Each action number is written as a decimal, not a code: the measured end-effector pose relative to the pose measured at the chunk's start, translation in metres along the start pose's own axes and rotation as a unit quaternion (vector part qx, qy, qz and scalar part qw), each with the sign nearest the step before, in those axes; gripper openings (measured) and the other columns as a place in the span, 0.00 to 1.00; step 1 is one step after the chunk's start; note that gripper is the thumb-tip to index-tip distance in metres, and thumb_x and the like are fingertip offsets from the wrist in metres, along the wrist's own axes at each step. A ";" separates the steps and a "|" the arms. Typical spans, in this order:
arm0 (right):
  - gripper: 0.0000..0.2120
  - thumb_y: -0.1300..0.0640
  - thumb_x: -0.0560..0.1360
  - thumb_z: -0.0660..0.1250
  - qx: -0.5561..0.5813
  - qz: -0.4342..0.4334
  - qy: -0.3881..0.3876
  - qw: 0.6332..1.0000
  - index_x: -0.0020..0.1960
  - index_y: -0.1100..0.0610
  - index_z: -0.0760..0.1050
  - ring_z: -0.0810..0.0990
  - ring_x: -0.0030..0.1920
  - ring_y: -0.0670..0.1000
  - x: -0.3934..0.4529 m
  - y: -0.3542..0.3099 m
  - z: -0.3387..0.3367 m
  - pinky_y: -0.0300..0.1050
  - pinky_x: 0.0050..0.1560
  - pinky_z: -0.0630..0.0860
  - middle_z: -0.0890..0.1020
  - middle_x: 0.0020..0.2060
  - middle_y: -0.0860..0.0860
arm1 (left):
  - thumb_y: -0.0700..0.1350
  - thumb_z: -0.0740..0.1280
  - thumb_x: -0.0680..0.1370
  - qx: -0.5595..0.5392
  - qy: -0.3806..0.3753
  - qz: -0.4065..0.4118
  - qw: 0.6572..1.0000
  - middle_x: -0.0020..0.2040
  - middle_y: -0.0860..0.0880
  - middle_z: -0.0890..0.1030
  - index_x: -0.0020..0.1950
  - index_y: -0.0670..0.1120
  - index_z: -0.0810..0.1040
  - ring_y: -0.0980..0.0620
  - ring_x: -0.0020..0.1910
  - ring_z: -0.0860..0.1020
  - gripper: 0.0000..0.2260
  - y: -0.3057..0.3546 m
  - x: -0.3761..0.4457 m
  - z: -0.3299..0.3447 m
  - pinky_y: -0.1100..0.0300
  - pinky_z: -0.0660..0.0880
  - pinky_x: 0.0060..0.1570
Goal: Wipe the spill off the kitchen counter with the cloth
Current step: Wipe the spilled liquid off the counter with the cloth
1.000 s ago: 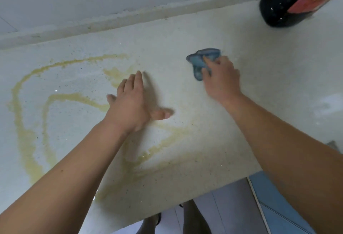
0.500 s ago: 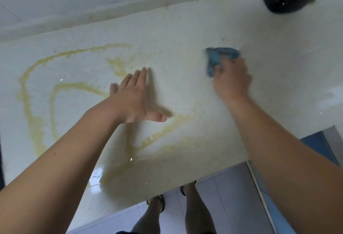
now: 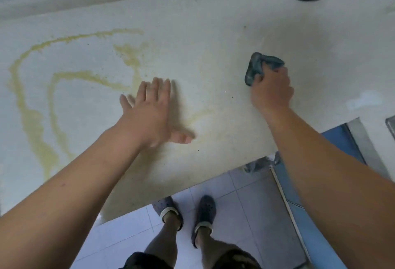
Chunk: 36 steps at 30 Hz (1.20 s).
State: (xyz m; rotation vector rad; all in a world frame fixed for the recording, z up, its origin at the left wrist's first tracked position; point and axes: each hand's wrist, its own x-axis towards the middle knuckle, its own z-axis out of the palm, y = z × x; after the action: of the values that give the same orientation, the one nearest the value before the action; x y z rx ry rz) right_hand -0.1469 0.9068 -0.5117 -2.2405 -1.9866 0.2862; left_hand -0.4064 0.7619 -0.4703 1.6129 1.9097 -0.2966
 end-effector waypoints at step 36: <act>0.19 0.48 0.83 0.56 0.006 -0.232 0.027 0.972 0.72 0.47 0.75 0.77 0.56 0.60 -0.112 0.029 0.018 0.51 0.49 0.70 0.77 0.57 0.55 | 0.77 0.73 0.61 0.058 -0.054 -0.064 0.995 0.81 0.47 0.26 0.82 0.46 0.29 0.37 0.80 0.30 0.71 0.033 -0.020 0.041 0.23 0.49 0.73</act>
State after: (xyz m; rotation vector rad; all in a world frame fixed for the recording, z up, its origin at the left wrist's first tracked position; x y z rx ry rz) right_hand -0.1357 0.7920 -0.5300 -1.6825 -2.3841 0.1783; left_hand -0.3616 0.7318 -0.4840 1.5169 1.9483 -0.5460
